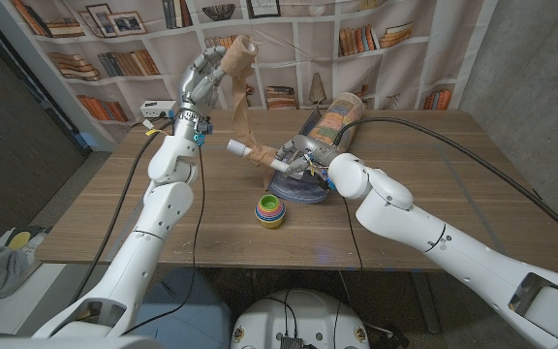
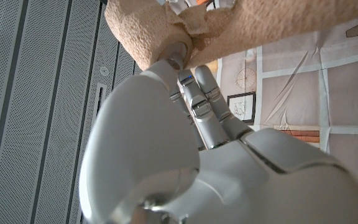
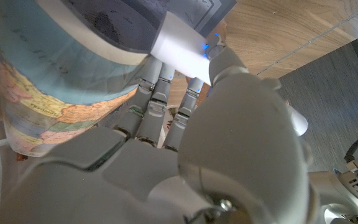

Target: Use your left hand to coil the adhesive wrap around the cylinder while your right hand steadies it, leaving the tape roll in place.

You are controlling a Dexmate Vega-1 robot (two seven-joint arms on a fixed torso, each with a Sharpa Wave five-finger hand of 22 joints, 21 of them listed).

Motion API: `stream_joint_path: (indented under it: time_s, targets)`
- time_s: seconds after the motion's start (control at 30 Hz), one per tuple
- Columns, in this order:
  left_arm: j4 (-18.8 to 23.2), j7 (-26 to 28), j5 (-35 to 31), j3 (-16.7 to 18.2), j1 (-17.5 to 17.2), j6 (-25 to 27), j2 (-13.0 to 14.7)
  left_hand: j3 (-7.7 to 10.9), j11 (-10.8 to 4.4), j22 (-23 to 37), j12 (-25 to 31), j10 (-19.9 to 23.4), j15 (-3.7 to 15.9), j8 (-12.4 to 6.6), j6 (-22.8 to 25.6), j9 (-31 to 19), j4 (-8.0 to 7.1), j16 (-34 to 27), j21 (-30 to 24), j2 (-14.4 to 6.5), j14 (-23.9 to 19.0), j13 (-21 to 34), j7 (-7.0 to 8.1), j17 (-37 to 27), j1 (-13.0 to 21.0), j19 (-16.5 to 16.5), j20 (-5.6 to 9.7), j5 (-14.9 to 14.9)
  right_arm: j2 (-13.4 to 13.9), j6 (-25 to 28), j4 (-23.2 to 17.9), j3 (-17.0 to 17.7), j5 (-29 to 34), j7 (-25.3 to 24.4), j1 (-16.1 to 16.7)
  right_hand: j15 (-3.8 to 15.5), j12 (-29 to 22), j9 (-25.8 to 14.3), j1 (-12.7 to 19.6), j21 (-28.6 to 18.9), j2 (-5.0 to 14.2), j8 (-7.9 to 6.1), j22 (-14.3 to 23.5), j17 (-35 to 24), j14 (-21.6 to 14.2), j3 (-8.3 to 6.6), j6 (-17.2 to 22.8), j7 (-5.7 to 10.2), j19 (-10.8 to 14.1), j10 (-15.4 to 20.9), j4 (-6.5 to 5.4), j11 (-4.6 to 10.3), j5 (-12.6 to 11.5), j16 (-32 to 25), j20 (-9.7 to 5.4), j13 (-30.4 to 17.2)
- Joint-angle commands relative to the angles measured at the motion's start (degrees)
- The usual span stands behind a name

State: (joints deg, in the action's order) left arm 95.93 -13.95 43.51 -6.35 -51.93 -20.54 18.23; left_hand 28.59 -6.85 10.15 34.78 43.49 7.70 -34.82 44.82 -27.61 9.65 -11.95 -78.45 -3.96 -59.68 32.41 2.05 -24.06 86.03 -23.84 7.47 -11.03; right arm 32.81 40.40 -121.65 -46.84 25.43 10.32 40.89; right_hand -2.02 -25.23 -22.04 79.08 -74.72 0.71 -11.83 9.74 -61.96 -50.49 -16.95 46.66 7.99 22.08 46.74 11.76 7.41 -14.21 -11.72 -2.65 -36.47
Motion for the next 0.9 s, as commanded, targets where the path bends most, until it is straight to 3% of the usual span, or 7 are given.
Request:
stream_joint_path:
  time_s: [0.03, 0.9]
  targets:
    - [1.15, -0.92, 1.32, 0.43, -1.01, 0.89, 0.78, 0.06, -0.33, 0.15, 0.62, 0.15, 4.58, -0.51, -0.20, -0.08, 0.03, -0.48, -0.35, -0.49, -4.82, 0.02, 0.01, -0.16, 0.00, -0.24, -0.12, -0.31, -0.15, -0.99, 0.98, 0.72, -2.44, -0.86, -0.38, 15.77, -0.37, 0.02, 0.23, 0.14, 0.56, 0.13, 0.13, -0.11, -9.40, -7.55, 0.09, -0.36, 0.54, 2.87, -2.41, 2.35, -0.46, -0.26, -2.76, -0.20]
    - [3.14, -4.78, 3.11, 0.51, -2.78, 1.07, 2.19, 0.08, -0.19, 0.14, 0.71, 0.09, 4.58, -0.72, -0.24, -0.01, 0.03, -0.50, -0.36, -0.52, -4.87, -0.10, 0.02, -0.14, 0.01, -0.27, -0.09, -0.33, 0.86, -0.42, -0.72, 2.01, -4.58, -2.49, 0.35, 15.78, -0.44, 0.06, 0.25, 0.19, 0.52, 0.18, 0.13, -0.14, -9.61, -7.64, -0.05, -0.45, 0.63, 2.85, -2.39, 2.31, -0.60, -0.35, -2.71, -0.15]
